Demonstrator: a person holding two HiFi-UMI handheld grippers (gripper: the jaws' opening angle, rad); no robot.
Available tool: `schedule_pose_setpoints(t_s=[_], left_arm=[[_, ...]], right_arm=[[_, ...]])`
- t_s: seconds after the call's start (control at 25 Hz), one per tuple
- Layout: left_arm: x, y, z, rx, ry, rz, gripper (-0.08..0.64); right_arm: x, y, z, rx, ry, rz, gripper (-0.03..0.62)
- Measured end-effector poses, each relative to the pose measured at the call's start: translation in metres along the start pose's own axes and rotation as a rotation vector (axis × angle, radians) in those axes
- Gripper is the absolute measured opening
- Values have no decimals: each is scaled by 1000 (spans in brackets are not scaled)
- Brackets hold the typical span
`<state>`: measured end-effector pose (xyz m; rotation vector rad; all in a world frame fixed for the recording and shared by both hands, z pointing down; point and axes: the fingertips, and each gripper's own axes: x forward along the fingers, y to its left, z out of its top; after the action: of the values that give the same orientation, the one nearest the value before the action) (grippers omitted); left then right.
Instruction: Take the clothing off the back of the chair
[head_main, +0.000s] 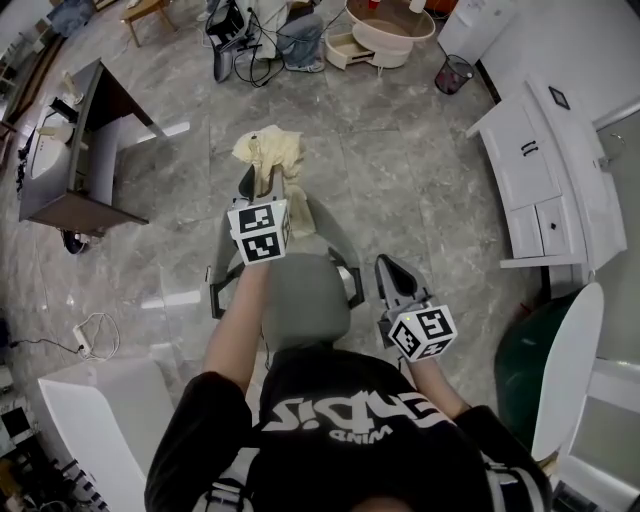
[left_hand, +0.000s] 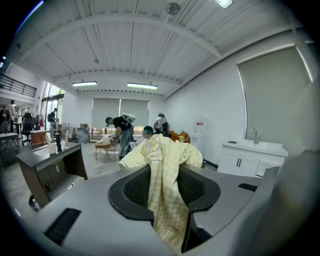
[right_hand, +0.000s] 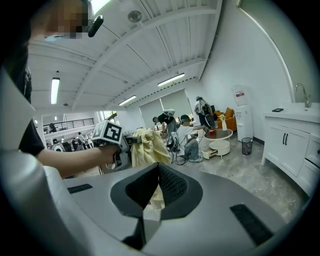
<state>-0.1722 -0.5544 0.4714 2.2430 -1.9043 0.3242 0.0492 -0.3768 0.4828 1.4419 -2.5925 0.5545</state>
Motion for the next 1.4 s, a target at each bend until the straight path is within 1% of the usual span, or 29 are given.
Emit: schedule_pose_setpoints(t_s=[0.08,0.2,0.44,0.64,0.84,1.2,1.4], left_arm=[[-10,-2,16,-1,-21,-3,149],[-28,-8,29,6,-44,-8,149],[-79,-26,31,-11,-57,-17,149],[-134,-45,22,-26,-67,-13,149],[-198,-67,4,-40,-65,2,149],[-309,-113,-33,-63,-46,38,149],[-363,-129,-48,-76,-30,46,149]], right_arm=[[-3,1,2,0,-8,4,14],[-10,3,4,-4,-22,14,14],[-33,8,0,-11,-39,37,14],[-62,19,-8,-27,-52,66,14],[-102,32,-28,-48,-47,106,14],[-176,49,-50,-64,-63,164,14],[-203,69,-61,-68,-54,203,14]])
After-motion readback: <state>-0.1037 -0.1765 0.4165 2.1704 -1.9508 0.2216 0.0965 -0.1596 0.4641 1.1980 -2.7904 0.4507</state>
